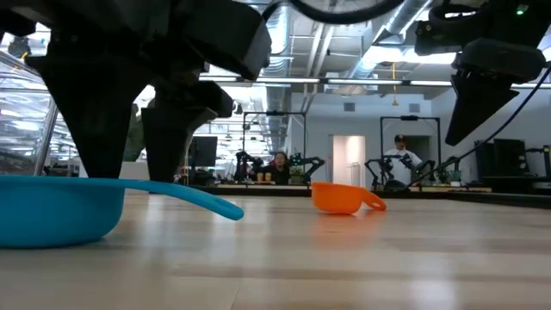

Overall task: Nest measuring cups in basket
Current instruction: Stack the light blue measuring cup on top of the green measuring cup in the transparent bin

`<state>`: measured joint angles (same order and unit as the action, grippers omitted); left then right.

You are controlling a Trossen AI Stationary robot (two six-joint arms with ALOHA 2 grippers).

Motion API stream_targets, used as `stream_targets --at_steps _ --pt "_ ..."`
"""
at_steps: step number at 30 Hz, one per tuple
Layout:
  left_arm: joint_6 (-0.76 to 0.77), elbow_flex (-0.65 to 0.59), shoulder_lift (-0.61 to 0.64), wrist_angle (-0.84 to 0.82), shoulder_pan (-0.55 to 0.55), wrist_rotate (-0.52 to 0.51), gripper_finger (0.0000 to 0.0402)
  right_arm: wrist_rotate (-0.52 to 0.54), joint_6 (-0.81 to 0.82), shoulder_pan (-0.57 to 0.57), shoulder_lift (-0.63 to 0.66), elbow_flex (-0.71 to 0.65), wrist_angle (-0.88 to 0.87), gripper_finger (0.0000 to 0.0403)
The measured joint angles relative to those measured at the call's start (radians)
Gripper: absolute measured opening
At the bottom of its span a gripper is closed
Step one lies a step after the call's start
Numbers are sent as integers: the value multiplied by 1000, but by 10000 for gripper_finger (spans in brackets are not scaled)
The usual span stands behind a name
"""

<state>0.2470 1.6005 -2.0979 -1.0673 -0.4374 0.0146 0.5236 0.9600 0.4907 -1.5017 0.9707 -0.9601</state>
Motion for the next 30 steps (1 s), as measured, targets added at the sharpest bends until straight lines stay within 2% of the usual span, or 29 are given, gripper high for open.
stream_targets --at_steps 5,9,16,20,30 --pt "14 -11 0 45 0 -9 249 0 0 0 0 0 2 108" --pt "16 -29 0 98 1 -54 249 0 0 0 0 0 2 108" --pt "26 -31 0 94 2 -45 249 0 0 0 0 0 2 108" --pt "-44 -32 0 92 2 -25 249 -1 0 0 0 0 2 108" --pt "-152 -32 0 95 2 -82 249 -3 0 0 0 0 2 108"
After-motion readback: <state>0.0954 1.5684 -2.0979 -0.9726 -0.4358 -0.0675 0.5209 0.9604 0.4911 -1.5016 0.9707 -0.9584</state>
